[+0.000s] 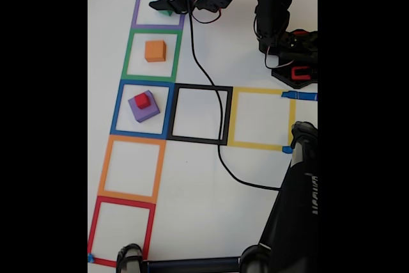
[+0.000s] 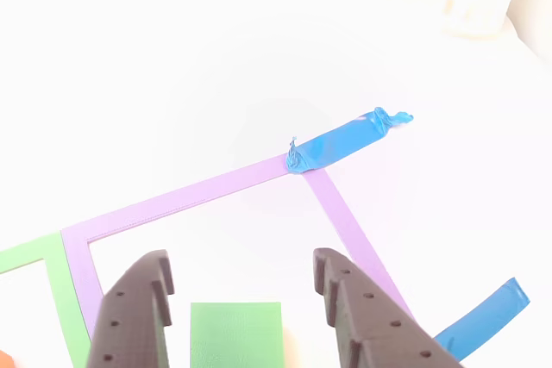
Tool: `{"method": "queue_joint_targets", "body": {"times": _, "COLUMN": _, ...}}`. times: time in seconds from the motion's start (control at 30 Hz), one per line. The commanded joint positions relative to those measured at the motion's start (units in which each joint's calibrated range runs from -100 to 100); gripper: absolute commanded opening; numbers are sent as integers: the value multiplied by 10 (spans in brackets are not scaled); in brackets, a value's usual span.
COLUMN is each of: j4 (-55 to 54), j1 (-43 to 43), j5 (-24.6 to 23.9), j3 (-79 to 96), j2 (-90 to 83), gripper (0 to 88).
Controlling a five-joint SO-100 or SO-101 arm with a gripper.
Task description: Tower of hanoi
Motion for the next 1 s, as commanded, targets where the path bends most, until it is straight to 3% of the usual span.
{"method": "queue_joint_targets", "body": {"times": 0.0, "j4": 216, "j1": -7, "j5": 0, "j3": -63, "j2": -158, "gripper": 75}}
{"method": "queue_joint_targets", "body": {"times": 0.2, "j4": 527, "j1": -50, "j5": 0, "j3": -162, "j2": -295, "gripper": 11}}
{"method": "queue_joint_targets", "body": {"times": 0.57, "j4": 911, "j1": -197, "j5": 0, "j3": -446, "j2": -359, "gripper": 11}}
{"method": "queue_joint_targets", "body": {"times": 0.97, "j4": 974, "j1": -379, "j5": 0, "j3": -475, "j2": -402, "gripper": 11}}
